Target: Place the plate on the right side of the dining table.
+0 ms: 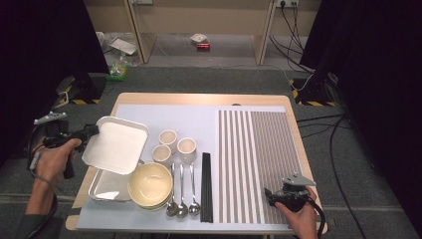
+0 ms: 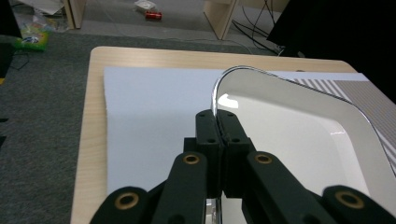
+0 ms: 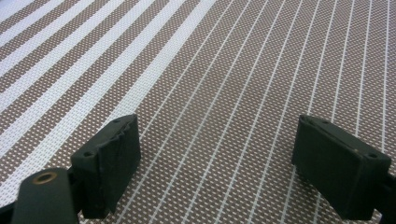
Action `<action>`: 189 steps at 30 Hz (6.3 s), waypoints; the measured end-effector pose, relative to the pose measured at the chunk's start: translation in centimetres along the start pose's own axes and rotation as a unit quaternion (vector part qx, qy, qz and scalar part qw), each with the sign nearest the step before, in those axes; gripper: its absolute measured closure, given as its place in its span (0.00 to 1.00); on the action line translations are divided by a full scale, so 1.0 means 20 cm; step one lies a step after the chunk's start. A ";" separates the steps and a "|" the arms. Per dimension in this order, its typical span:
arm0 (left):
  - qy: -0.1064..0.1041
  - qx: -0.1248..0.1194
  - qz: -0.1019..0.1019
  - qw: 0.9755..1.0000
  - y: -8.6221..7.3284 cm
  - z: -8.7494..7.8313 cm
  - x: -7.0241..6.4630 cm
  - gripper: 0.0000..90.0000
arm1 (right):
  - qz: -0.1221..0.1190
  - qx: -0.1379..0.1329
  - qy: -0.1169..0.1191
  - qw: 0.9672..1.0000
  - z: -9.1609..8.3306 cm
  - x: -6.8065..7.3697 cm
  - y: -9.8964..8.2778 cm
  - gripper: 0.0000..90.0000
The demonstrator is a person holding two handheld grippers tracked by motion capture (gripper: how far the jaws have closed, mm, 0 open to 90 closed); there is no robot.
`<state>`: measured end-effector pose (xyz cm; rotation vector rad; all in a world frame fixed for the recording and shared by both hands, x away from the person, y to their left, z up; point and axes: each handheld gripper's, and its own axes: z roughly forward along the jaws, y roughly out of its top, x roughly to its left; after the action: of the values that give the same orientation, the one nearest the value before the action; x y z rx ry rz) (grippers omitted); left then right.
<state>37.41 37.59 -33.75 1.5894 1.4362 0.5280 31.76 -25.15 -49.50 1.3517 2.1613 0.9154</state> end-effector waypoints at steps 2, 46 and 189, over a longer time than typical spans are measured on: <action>-0.002 0.001 0.006 1.000 0.02 0.01 -0.03 0.98 | 0.000 0.000 0.000 1.000 0.00 0.00 0.00 0.18; -0.075 0.029 0.062 0.995 0.10 0.37 -0.62 0.98 | 0.005 -0.063 0.080 0.995 -0.12 0.21 0.30 0.30; -0.002 0.066 0.055 0.996 -0.52 0.04 -0.05 0.19 | 0.205 -0.133 0.116 0.963 0.00 -0.13 0.66 0.89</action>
<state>32.10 35.51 -42.44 1.7819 1.4108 0.5010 40.95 -23.38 -40.00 1.6479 1.8515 1.5311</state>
